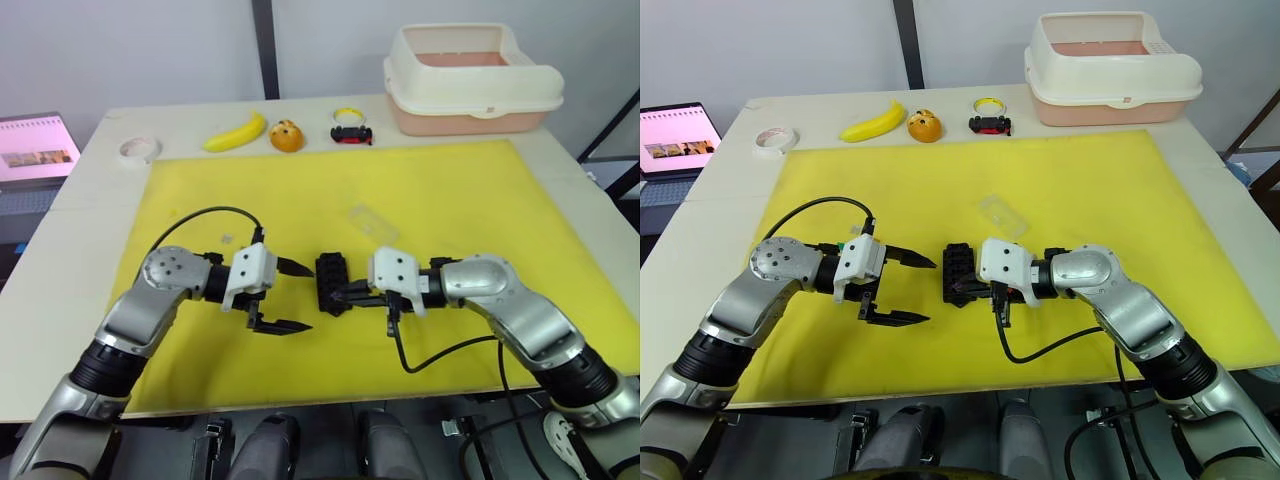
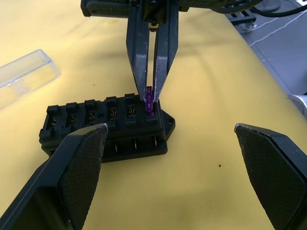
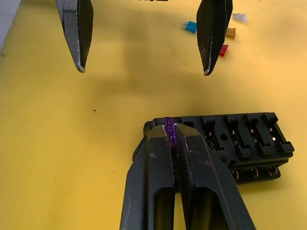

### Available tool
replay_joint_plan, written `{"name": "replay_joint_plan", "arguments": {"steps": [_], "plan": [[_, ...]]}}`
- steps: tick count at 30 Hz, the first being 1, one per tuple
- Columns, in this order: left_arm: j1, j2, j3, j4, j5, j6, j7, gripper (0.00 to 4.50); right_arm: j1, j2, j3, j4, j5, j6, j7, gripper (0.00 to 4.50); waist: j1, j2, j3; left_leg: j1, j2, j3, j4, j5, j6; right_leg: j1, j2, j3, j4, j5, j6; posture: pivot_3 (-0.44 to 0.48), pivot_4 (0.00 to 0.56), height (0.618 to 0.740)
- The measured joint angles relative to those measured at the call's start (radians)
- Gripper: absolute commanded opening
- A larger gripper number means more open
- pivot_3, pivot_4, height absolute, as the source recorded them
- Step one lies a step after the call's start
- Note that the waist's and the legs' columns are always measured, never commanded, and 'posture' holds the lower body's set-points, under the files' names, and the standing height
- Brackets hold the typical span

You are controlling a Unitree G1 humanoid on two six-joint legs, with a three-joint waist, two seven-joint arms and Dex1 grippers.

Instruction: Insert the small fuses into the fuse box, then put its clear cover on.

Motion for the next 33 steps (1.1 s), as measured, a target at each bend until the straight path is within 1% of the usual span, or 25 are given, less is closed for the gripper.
{"name": "replay_joint_plan", "arguments": {"steps": [12, 33], "plan": [[-0.008, -0.021, 0.000, 0.005, 0.019, -0.001, 0.000, 4.47, 0.001, 0.028, 0.000, 0.040, -0.082, -0.104, 0.036, 0.00, 0.000, 0.000, 0.000, 0.000, 0.000, 0.000, 0.000, 0.000, 0.000, 0.000, 0.000, 0.000, 0.001, 0.000, 0.000, 0.000, 0.150, 0.740], [-0.014, -0.036, 0.000, 0.027, 0.036, -0.021, -0.001, 4.47, 0.035, 0.059, -0.027, 0.113, -0.104, -0.229, 0.073, 0.00, 0.000, 0.000, 0.000, 0.002, 0.000, 0.000, 0.001, 0.000, 0.000, 0.002, 0.000, 0.000, 0.002, 0.000, 0.000, 0.000, 0.150, 0.740]]}}
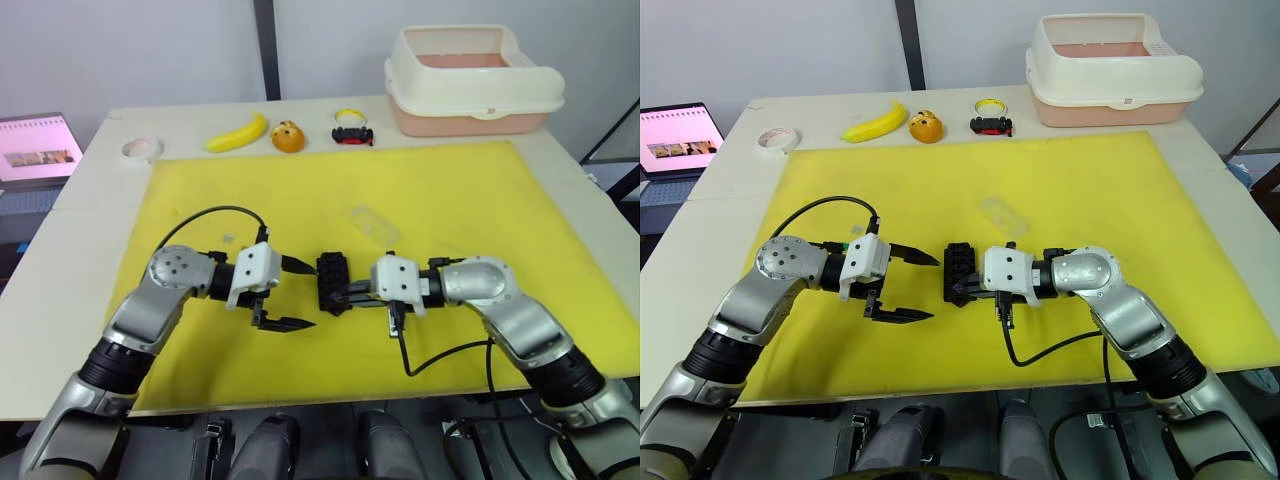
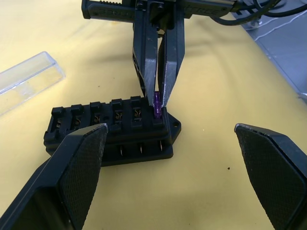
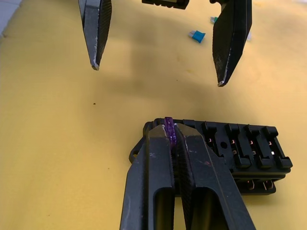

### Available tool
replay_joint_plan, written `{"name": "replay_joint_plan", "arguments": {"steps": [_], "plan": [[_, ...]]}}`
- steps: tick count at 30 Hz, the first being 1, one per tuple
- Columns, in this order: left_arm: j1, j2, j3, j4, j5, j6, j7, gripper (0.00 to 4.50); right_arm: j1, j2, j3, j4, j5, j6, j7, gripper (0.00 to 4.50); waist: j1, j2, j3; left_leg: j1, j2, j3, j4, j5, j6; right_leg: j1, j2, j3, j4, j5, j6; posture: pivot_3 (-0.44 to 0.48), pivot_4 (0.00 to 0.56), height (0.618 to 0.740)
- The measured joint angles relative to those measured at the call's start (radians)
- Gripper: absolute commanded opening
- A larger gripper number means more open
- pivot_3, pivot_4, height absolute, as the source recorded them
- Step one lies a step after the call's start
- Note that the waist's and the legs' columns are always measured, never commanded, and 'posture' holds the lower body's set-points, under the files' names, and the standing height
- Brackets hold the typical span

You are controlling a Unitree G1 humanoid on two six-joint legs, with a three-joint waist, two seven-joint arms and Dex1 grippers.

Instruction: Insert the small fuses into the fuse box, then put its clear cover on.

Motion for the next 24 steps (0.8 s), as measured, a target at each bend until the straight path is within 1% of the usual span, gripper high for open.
{"name": "replay_joint_plan", "arguments": {"steps": [5, 17, 24], "plan": [[0.000, -0.001, 0.000, 0.000, 0.000, 0.001, 0.000, 4.47, 0.020, 0.016, -0.016, 0.016, 0.002, -0.033, 0.002, 0.00, 0.000, 0.000, 0.000, 0.000, 0.000, 0.000, 0.000, 0.000, 0.000, 0.000, 0.000, 0.000, 0.000, 0.000, 0.000, 0.000, 0.150, 0.740], [-0.008, -0.008, 0.000, -0.020, -0.001, 0.024, 0.014, 4.47, 0.022, 0.042, -0.079, 0.038, 0.033, -0.033, 0.033, 0.00, -0.001, 0.000, 0.000, 0.000, 0.000, 0.000, 0.000, 0.000, 0.000, 0.000, 0.000, 0.000, 0.000, 0.000, 0.000, 0.000, 0.150, 0.740], [-0.013, -0.008, 0.000, -0.021, -0.001, 0.024, 0.014, 4.47, 0.027, 0.045, -0.075, 0.057, 0.006, -0.039, 0.035, 0.00, 0.000, 0.000, 0.000, 0.000, 0.000, 0.000, 0.000, 0.000, 0.000, 0.000, 0.000, 0.000, 0.001, 0.000, 0.000, 0.000, 0.150, 0.740]]}}
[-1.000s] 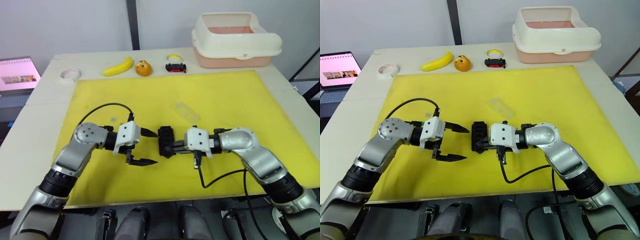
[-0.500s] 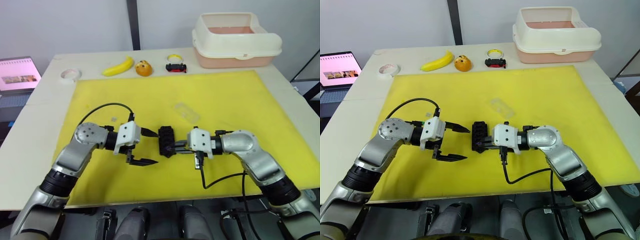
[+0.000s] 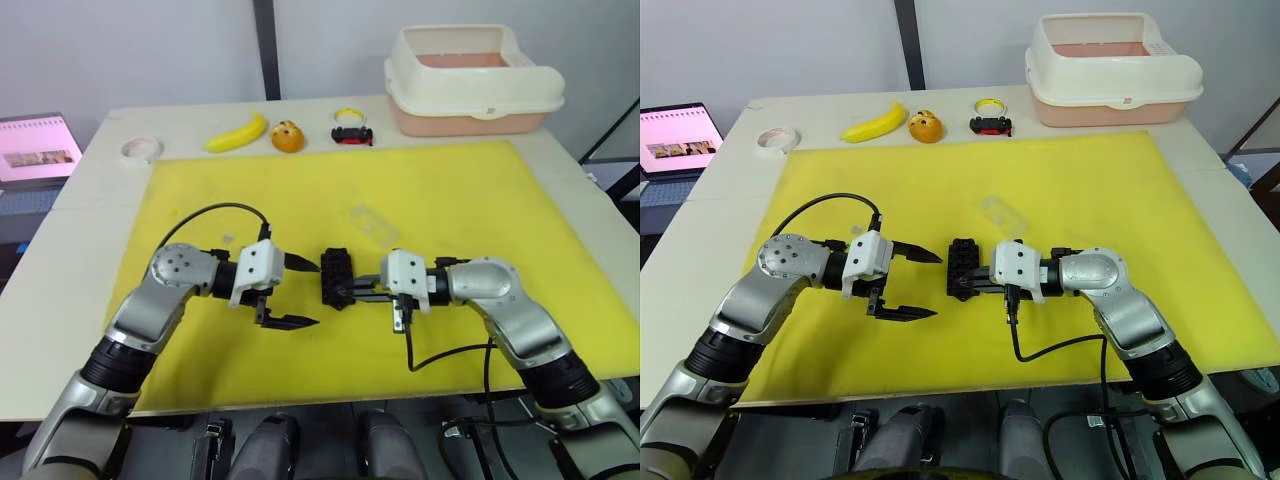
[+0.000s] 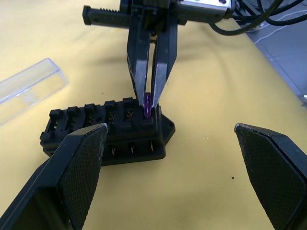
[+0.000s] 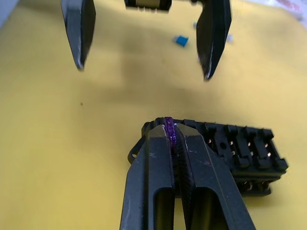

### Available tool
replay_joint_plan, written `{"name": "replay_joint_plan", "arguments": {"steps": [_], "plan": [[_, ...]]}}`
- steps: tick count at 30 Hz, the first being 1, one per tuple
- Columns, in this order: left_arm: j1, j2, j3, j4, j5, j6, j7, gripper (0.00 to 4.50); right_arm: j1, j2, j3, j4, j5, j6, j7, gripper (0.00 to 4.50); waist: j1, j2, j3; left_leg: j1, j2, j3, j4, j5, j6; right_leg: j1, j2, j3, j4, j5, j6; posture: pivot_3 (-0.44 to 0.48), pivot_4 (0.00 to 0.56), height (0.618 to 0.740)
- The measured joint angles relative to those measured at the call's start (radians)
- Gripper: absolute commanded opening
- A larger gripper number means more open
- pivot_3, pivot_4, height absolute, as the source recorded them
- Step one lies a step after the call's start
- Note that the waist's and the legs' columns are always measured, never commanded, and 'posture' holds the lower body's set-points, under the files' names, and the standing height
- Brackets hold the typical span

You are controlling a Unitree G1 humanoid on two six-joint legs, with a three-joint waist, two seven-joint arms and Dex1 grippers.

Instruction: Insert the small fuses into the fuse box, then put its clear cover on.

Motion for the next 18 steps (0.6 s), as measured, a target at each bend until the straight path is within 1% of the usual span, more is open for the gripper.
{"name": "replay_joint_plan", "arguments": {"steps": [12, 18], "plan": [[-0.002, -0.002, 0.000, 0.002, 0.000, -0.004, 0.000, 4.47, 0.014, 0.012, -0.017, -0.001, 0.013, -0.013, -0.002, 0.00, 0.000, 0.000, 0.000, 0.000, 0.000, 0.000, 0.000, 0.000, 0.000, 0.000, 0.000, 0.000, 0.000, 0.000, 0.000, 0.000, 0.150, 0.740], [-0.002, -0.011, 0.000, 0.010, 0.000, -0.005, 0.000, 4.47, 0.045, 0.012, -0.031, -0.003, 0.023, -0.016, -0.003, 0.00, -0.001, 0.000, 0.000, 0.000, 0.000, 0.000, 0.000, 0.000, 0.000, 0.000, 0.000, 0.000, 0.000, 0.000, 0.000, 0.000, 0.150, 0.740]]}}
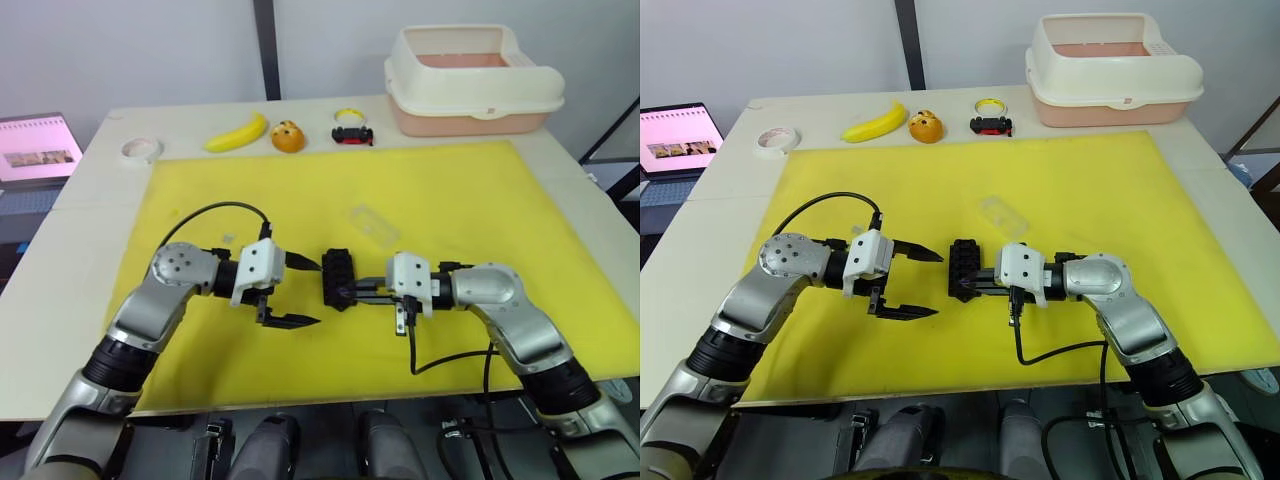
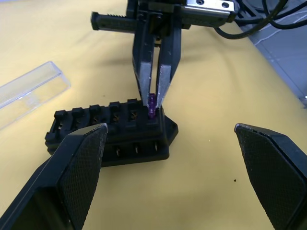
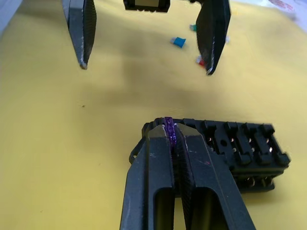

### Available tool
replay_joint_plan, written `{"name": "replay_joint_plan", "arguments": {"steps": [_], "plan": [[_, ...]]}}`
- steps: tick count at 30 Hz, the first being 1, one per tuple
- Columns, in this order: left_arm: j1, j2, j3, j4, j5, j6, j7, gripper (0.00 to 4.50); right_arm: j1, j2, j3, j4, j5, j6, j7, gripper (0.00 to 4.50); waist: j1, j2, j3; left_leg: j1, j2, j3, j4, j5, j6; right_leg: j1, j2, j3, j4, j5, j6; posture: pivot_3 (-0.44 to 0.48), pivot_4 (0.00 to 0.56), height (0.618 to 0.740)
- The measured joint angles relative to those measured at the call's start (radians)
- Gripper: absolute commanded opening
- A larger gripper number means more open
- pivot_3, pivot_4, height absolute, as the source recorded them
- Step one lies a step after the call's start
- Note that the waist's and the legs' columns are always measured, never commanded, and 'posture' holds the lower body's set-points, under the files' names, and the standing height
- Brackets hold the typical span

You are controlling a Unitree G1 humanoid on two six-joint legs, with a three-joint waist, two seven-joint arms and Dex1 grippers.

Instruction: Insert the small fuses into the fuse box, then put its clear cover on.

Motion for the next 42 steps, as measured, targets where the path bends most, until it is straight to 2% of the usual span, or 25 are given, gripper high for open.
{"name": "replay_joint_plan", "arguments": {"steps": [24, 30, 42], "plan": [[-0.011, -0.024, -0.001, 0.027, 0.003, -0.017, 0.002, 4.47, 0.032, 0.031, -0.022, 0.032, -0.001, -0.068, -0.041, 0.00, 0.000, 0.000, 0.000, 0.000, 0.000, 0.000, 0.001, 0.000, 0.000, 0.000, 0.000, 0.000, 0.002, 0.000, 0.000, 0.000, 0.150, 0.740], [-0.012, -0.024, -0.001, 0.027, 0.002, -0.017, 0.003, 4.47, 0.032, 0.016, -0.017, 0.039, -0.088, -0.203, -0.047, 0.00, 0.000, 0.000, 0.000, 0.000, 0.000, 0.000, 0.002, 0.000, 0.000, 0.000, 0.000, 0.000, 0.003, 0.000, 0.000, 0.000, 0.150, 0.740], [-0.012, -0.025, -0.001, 0.027, 0.003, -0.017, 0.002, 4.47, 0.068, 0.033, -0.037, 0.033, -0.037, -0.142, -0.077, 0.00, 0.001, 0.000, 0.000, 0.000, 0.000, 0.000, 0.002, 0.000, 0.000, -0.001, 0.000, 0.000, 0.004, 0.000, 0.000, 0.000, 0.150, 0.740]]}}
